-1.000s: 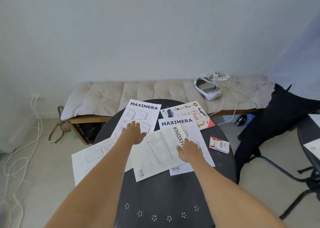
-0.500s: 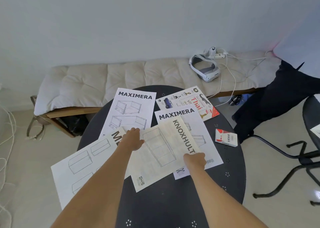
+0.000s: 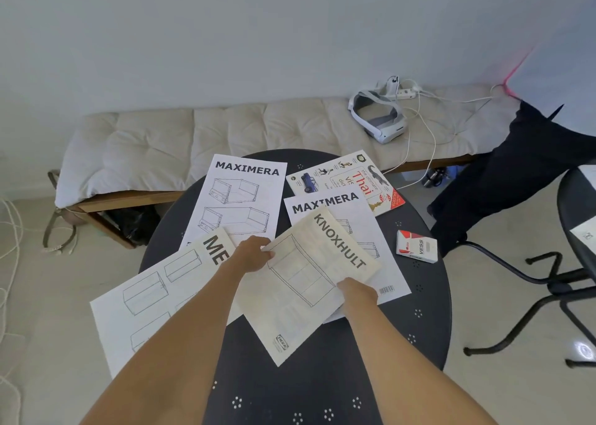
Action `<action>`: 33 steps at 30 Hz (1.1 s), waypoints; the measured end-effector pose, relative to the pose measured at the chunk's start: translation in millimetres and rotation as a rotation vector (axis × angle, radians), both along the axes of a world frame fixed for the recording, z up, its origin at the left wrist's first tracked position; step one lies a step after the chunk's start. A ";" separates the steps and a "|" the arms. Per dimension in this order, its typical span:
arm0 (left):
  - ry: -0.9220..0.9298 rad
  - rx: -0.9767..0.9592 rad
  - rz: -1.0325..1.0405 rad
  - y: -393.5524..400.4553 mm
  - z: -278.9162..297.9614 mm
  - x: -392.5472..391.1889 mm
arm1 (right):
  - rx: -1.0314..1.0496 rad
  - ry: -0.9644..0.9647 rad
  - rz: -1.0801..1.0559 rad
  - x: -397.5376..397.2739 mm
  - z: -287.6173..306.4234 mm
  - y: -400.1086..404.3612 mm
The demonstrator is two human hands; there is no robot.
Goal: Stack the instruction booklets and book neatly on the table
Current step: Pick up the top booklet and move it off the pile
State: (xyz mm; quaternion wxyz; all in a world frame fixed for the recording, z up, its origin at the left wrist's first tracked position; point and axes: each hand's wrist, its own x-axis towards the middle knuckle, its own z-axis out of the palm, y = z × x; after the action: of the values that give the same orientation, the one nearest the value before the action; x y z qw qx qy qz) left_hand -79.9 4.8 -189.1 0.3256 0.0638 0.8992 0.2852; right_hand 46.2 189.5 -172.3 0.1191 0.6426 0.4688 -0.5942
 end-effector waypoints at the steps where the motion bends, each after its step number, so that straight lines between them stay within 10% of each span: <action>1: -0.023 0.046 0.015 -1.4 1.9 4.5 | -0.017 -0.018 0.009 2.3 -2.1 1.3; 16: -0.235 0.469 0.684 -29.8 8.2 179.7 | 0.125 0.222 0.609 69.4 0.5 21.2; 33: -0.033 0.112 0.676 -36.8 -6.1 260.0 | 0.540 0.200 1.044 134.6 -16.2 0.9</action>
State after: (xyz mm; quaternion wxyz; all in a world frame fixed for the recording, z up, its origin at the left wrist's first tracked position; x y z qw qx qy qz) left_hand 180.1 -32.0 -195.3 0.2230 -0.2246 0.8472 0.4268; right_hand 180.8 190.4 -188.5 0.1831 0.2758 0.8662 -0.3744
